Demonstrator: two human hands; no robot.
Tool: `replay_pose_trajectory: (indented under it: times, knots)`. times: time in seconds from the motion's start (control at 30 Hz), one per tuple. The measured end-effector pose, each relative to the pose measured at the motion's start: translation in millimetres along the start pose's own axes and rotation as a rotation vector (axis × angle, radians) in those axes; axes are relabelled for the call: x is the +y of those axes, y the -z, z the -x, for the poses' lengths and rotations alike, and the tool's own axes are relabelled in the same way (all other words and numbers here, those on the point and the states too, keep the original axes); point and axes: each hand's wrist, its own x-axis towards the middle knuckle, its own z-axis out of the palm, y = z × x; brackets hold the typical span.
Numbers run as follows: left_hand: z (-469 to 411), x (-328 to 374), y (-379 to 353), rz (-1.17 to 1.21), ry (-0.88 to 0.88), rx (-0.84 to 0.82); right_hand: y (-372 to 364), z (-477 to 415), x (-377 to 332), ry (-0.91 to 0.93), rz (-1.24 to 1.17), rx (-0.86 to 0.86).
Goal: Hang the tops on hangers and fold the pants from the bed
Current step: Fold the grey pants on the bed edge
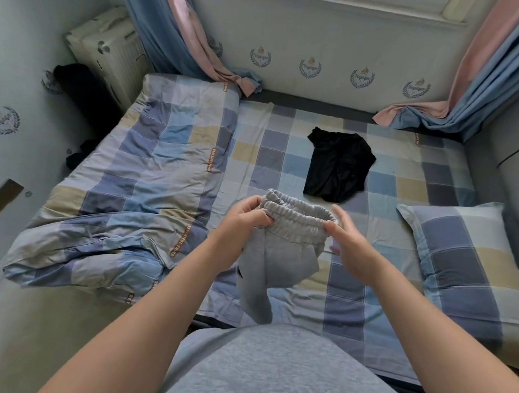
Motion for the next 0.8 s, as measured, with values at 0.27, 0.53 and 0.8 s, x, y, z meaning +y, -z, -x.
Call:
replay_pose_trajectory:
  times: [0.27, 0.53, 0.8]
  knots:
    - [-11.0, -6.5, 15.7, 0.077, 0.100, 0.016, -6.3, -2.8, 29.9, -0.166, -0.241, -0.346]
    - [-36.5, -36.0, 30.2, -0.250, 0.165, 0.150, -7.9, -23.6, 29.3, -0.096, 0.016, 0.092]
    - [-83.1, -14.5, 19.9, -0.484, 0.022, 0.126, 7.7, -52.7, -8.2, 0.128, 0.221, 0.261]
